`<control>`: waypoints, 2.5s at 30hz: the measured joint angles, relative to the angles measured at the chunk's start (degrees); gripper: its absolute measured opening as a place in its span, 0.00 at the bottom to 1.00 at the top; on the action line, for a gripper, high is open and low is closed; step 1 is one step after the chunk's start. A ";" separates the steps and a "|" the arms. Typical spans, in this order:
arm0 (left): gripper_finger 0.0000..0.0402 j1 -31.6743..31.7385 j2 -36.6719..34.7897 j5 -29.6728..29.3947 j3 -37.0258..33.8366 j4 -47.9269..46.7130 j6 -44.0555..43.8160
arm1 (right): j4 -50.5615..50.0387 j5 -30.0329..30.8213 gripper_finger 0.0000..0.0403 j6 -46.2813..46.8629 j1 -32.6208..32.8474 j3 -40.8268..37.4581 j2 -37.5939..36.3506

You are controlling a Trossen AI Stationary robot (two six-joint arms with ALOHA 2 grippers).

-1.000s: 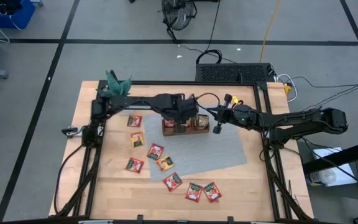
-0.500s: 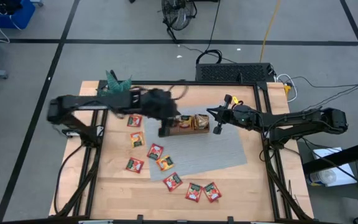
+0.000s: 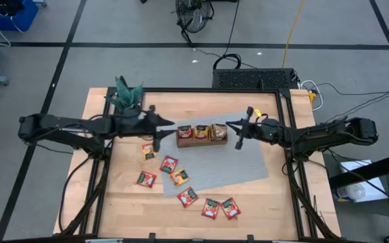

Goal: Pick & Place Tea
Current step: Put the bottom yellow tea into the middle part of the wooden organizer

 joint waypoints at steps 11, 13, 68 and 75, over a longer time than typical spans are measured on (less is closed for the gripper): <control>0.38 0.00 -16.25 -5.79 -11.68 3.87 1.06 | 1.27 -1.56 0.00 5.20 0.00 -2.39 0.00; 0.38 0.00 -18.51 -6.57 -13.91 5.14 1.06 | 1.28 -1.56 0.00 5.93 0.00 -2.71 0.00; 0.38 -24.63 51.19 2.59 36.57 -49.86 -31.03 | 6.93 -1.50 0.00 11.52 0.00 -9.12 0.00; 0.38 -24.66 51.26 5.44 36.57 -49.76 -31.14 | 8.04 -1.52 0.00 11.43 0.00 -9.45 -0.02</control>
